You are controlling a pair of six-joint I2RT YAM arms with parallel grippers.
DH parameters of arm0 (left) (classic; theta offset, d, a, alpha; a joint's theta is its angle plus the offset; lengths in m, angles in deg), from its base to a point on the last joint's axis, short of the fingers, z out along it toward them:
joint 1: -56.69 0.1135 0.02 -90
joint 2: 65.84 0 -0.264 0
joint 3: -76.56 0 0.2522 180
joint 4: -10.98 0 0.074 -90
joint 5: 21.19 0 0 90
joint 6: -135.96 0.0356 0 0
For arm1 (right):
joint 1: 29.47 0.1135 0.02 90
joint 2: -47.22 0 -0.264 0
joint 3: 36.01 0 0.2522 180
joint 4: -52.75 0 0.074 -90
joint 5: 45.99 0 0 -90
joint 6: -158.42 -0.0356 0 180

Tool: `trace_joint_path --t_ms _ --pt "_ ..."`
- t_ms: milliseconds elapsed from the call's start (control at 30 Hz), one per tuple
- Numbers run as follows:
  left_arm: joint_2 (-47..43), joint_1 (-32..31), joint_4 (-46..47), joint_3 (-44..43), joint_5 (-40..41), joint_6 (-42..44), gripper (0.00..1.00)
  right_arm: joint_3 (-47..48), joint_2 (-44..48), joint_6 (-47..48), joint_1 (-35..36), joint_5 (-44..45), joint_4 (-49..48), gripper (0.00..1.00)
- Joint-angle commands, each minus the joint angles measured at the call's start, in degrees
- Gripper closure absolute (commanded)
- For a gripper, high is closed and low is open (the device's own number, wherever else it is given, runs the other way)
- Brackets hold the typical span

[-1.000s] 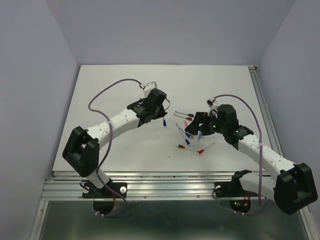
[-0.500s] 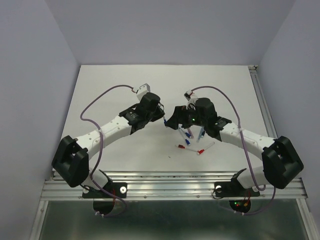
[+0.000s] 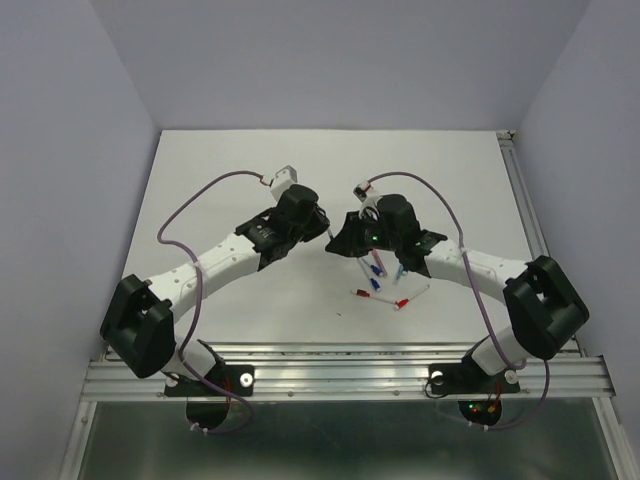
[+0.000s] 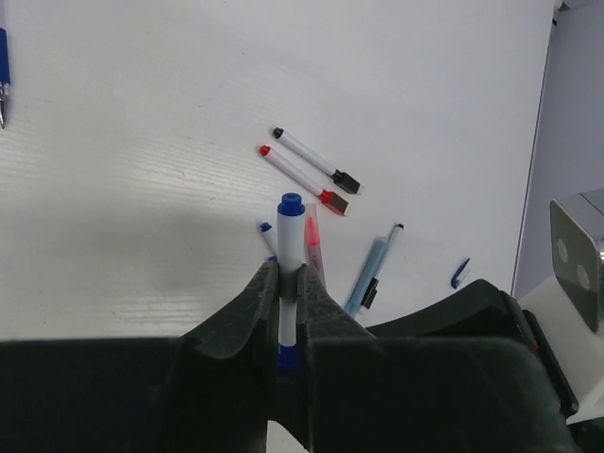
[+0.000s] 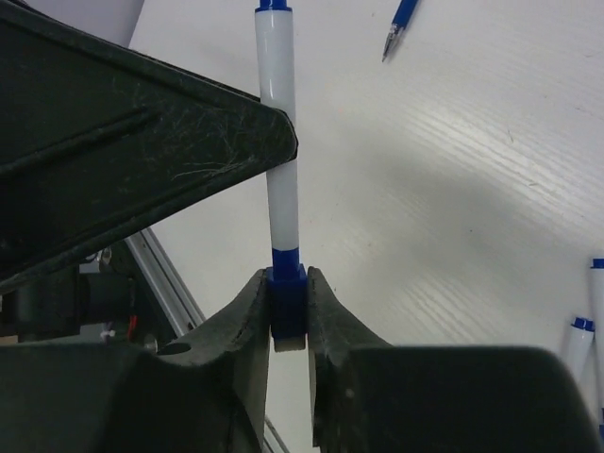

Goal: Open the pen caps

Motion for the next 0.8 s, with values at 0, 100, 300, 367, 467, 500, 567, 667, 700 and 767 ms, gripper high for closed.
trace_joint_path --t_ms 0,100,300,367,467,500,567,667,700,767 --pt "-1.61 -0.15 2.67 1.10 1.73 -0.68 1.00 2.70 -0.40 -0.48 0.71 -2.19 -4.42 0.99" --pt "-0.90 -0.06 3.29 0.40 3.31 0.81 1.00 0.94 0.21 -0.92 0.89 -5.00 -4.86 0.99" --pt "3.92 7.22 4.52 -4.78 6.56 1.53 1.00 -7.75 5.74 -2.24 2.21 -10.09 -3.10 0.99" --pt "5.77 9.60 5.83 -6.71 7.97 1.69 1.00 -11.54 8.12 -3.73 2.91 -13.17 -2.75 0.99" --pt "10.42 12.76 5.58 -12.95 8.68 2.75 1.00 -16.45 10.84 -5.92 3.88 -15.54 -4.23 0.99" --pt "12.35 14.16 4.97 -15.57 8.76 2.49 1.00 -17.34 11.54 -6.37 4.05 -16.08 -4.94 0.99" --pt "13.94 15.14 4.70 -17.79 9.64 2.31 1.00 -18.31 12.87 -8.03 4.58 -16.96 -6.08 0.99" --pt "15.97 16.11 3.65 -20.70 9.03 4.24 1.00 -17.97 14.54 -7.96 4.58 -10.57 -0.15 0.99" --pt "15.97 16.28 2.86 -20.35 8.85 4.94 1.00 -16.31 14.63 -8.39 4.50 -7.15 2.93 0.99" --pt "16.06 16.55 1.80 -19.47 7.80 6.87 1.00 -14.02 14.63 -7.43 4.15 4.58 13.70 0.99"
